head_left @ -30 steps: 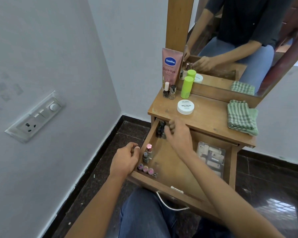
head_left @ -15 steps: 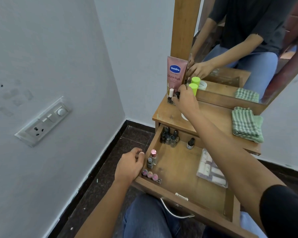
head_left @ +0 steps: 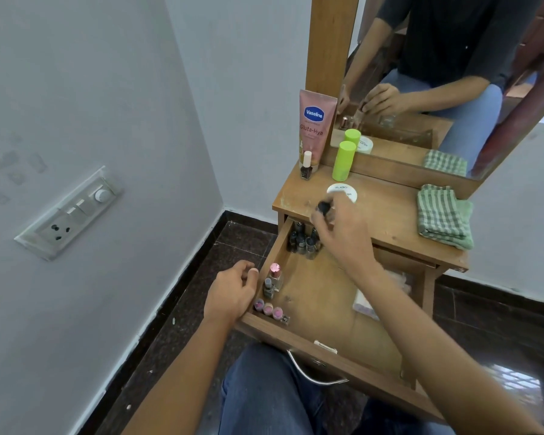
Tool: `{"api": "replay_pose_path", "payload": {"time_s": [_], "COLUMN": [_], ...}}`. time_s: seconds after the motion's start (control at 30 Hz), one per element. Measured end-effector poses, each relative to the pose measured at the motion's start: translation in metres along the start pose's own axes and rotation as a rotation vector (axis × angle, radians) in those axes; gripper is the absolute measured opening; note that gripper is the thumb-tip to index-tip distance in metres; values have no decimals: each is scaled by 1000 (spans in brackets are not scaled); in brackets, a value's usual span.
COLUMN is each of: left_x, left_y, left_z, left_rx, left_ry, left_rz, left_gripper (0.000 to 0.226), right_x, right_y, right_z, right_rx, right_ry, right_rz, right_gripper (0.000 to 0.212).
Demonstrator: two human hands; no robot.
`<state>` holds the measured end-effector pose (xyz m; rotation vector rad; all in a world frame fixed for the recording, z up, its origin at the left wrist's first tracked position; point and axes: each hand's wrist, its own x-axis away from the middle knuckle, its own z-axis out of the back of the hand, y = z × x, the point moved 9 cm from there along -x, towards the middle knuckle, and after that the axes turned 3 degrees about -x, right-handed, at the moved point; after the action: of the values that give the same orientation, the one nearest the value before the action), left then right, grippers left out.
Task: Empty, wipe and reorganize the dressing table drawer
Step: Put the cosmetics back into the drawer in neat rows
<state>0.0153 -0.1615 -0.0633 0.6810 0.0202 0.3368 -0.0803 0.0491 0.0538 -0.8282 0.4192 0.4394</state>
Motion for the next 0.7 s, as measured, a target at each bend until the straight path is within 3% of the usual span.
{"api": "replay_pose_path", "payload": {"time_s": [0.37, 0.57, 0.7], "left_x": [0, 0, -1], "left_y": [-1, -2, -3], "left_z": [0, -1, -1], "left_rx": [-26, -17, -11], "left_ry": [-8, -12, -14], "left_rz": [9, 17, 21], "left_gripper": [27, 27, 27], "right_x": [64, 67, 70], "right_y": [67, 85, 82], "right_z": [-57, -74, -75], "right_rx": [200, 227, 279], "right_ry": [-245, -272, -288], "right_rz": [-410, -488, -439], "right_gripper": [13, 19, 19]}}
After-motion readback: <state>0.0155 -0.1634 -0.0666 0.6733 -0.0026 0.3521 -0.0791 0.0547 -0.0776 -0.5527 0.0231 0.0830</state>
